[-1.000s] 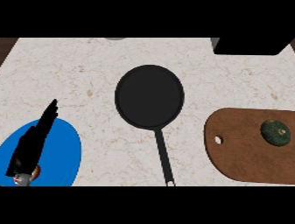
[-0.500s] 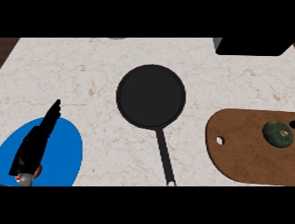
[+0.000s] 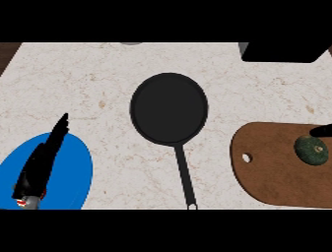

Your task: Pick the squash from the cutting board and place it in the pan

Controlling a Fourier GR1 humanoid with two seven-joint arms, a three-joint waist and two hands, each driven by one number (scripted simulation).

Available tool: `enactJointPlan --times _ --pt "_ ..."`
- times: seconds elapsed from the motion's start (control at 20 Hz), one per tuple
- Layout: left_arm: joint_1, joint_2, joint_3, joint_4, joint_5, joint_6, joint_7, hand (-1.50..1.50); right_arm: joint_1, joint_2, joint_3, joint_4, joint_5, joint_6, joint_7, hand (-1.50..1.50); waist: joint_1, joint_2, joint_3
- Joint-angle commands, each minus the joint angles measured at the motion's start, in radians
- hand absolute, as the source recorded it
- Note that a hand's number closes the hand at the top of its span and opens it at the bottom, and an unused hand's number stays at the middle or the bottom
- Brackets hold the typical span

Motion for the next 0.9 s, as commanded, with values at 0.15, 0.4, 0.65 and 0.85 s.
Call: enactJointPlan --times 0.15,0.4,0.65,0.85 --pt "0.043 0.015 0.019 -0.022 -0.016 -0.004 -0.003 0.0 -0.054 0.034 0.068 0.083 -0.014 0.044 0.21 -1.5 -0.005 -0.002 0.0" --pt "0.015 -0.008 0.013 -0.076 -0.017 -0.001 0.063 0.0 -0.058 0.085 0.109 0.128 -0.012 0.023 0.195 -1.5 -0.011 -0.004 0.001" --pt "-0.013 -0.017 0.048 -0.014 -0.007 -0.028 0.032 0.0 -0.103 0.097 0.121 0.15 -0.026 0.039 0.211 -1.5 -0.02 -0.004 0.0" --pt "0.038 0.023 0.07 -0.066 0.014 -0.063 0.022 0.0 -0.107 0.134 0.163 0.174 -0.015 0.007 0.237 -1.5 -0.008 -0.005 0.0"
